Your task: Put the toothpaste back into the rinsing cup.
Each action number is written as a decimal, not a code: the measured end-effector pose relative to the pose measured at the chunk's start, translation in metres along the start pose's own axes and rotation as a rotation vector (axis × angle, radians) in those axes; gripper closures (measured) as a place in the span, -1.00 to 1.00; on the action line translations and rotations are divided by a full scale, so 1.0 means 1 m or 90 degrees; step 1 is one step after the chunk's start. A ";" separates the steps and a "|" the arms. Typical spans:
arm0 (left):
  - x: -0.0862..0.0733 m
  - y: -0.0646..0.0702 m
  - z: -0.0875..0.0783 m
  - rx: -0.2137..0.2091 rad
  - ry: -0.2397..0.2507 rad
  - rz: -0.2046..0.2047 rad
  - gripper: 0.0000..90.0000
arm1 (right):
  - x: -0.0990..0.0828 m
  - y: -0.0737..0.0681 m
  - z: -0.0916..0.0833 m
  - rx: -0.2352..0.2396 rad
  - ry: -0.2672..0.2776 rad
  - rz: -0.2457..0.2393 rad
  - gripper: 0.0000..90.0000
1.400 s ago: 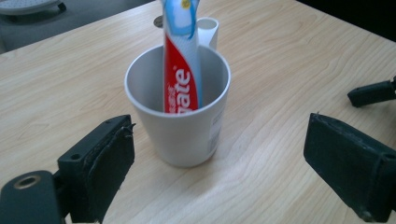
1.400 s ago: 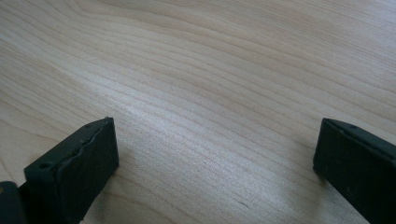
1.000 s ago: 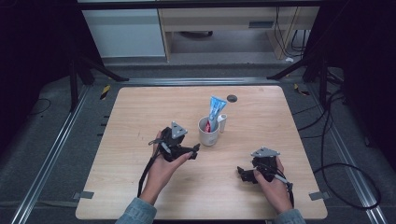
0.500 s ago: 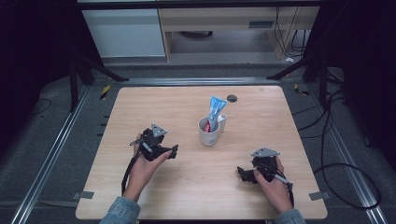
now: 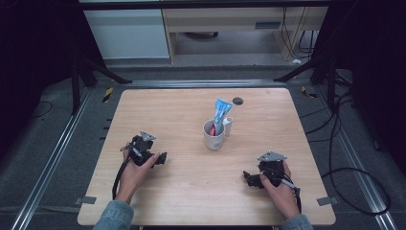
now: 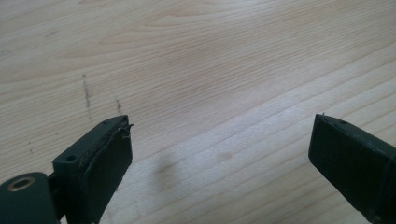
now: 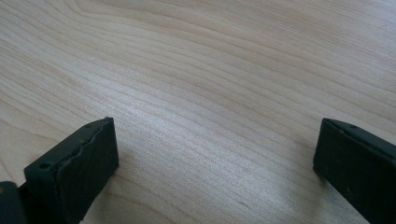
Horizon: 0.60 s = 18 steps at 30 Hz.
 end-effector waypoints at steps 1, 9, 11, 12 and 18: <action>-0.001 -0.002 0.001 0.003 -0.003 0.000 -0.88 | 0.000 0.000 0.000 0.000 0.000 0.000 -0.99; -0.017 -0.026 0.012 0.007 -0.010 -0.035 -0.91 | 0.000 0.000 0.000 0.000 0.000 0.000 -0.99; -0.019 -0.031 0.013 -0.004 -0.008 -0.049 -0.95 | 0.000 0.000 0.000 0.000 0.000 0.000 -0.99; -0.020 -0.033 0.014 -0.008 -0.005 -0.051 -0.97 | 0.000 0.000 0.000 0.000 0.000 0.000 -0.99; -0.025 -0.047 0.018 -0.002 0.051 -0.061 -1.00 | 0.000 0.000 0.000 0.000 0.000 -0.001 -0.99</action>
Point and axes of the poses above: each handheld gripper's, and its own axes: z roughly forward along the jaws, x roughly out of its top, y roughly to its right, the point moved 2 cm from there along z, roughly forward along the jaws, and after that the axes turned 5 degrees about -z, right-handed, at the moved point
